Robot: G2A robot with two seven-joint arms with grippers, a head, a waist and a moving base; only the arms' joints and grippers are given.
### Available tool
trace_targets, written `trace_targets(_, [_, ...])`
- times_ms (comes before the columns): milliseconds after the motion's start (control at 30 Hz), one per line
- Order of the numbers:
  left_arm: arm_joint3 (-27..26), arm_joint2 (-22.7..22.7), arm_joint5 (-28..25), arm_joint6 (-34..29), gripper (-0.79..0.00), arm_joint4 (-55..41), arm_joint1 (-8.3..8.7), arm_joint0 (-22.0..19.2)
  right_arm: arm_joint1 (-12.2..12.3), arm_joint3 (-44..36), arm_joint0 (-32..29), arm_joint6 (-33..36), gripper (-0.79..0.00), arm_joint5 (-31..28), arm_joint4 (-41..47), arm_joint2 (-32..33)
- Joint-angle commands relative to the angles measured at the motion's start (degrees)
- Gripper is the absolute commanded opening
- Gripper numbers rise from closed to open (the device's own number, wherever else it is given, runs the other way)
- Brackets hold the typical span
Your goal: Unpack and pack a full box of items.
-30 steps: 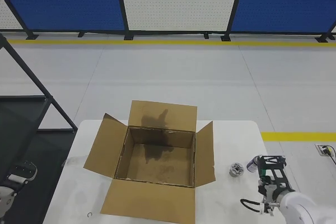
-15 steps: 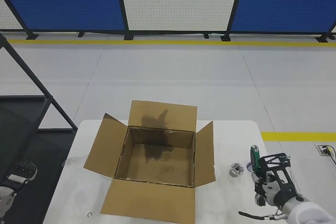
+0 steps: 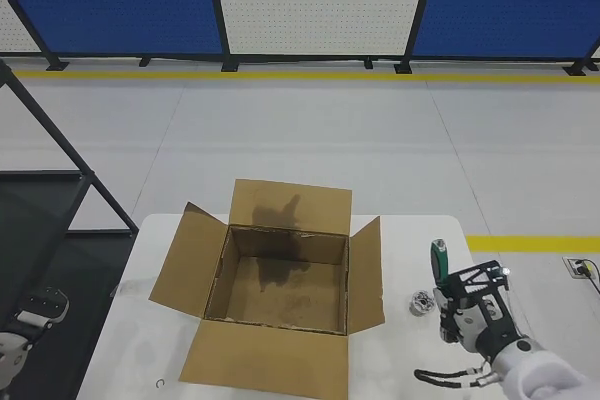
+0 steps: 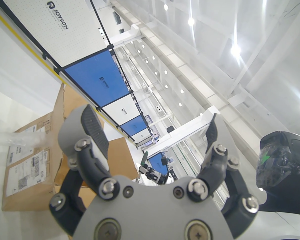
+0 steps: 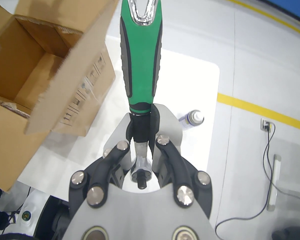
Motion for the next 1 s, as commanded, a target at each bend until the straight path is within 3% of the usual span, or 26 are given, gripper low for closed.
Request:
trace_targets(0, [0.19,-0.31,-0.45,0.28,0.000,-0.16,-0.10,0.50,0.03,0.00,3.96,1.10,-0.785,-0.64,-0.27,-2.34])
trace_targets(300, [1.22,-2.72,-2.96,-0.40,0.000,-1.31,-0.58,3.71,-0.93,0.58,22.81,11.39,-0.785,2.67,1.12,-17.60])
trace_targets(533, [1.23,-3.27,-3.52,-0.65,0.000,-1.71,-0.75,4.57,-3.01,12.11,37.23,13.39,-0.785,6.64,3.62,-30.07])
trace_targets(967, [1.23,-3.27,-3.52,-0.65,0.000,-1.71,-0.75,4.57,-3.01,12.11,37.23,13.39,-0.785,6.64,3.62,-30.07])
